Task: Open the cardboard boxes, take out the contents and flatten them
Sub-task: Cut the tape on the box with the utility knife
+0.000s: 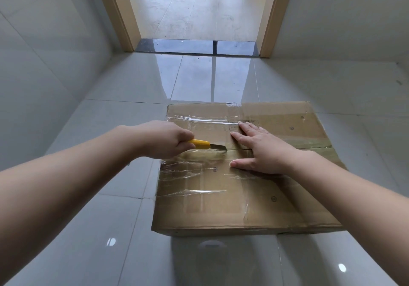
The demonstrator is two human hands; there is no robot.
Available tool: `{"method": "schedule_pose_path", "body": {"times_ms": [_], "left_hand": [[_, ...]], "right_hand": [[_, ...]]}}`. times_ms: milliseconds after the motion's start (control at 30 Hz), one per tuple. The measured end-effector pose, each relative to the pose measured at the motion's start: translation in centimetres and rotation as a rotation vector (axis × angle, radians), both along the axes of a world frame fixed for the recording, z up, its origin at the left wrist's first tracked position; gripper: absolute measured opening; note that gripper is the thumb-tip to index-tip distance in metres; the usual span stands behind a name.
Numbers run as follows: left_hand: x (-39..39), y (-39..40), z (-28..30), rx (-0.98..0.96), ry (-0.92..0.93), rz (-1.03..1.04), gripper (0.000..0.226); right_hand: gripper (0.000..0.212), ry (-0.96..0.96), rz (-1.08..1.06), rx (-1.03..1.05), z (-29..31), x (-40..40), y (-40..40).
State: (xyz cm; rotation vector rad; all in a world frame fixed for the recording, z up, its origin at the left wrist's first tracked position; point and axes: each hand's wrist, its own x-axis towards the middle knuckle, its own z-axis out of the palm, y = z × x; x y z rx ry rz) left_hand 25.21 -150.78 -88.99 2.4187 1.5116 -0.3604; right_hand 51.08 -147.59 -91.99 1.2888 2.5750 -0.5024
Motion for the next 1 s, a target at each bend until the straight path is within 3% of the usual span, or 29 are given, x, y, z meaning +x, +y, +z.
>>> {"method": "schedule_pose_path", "body": {"times_ms": [467, 1000], "left_hand": [[-1.7, -0.4, 0.7, 0.082, 0.130, -0.012, 0.027], [-4.9, -2.3, 2.0, -0.016, 0.233, 0.148, 0.025]], "right_hand": [[0.092, -0.029, -0.004, 0.002, 0.4, -0.2, -0.1], [0.093, -0.055, -0.011, 0.004, 0.8, -0.5, -0.1]]}}
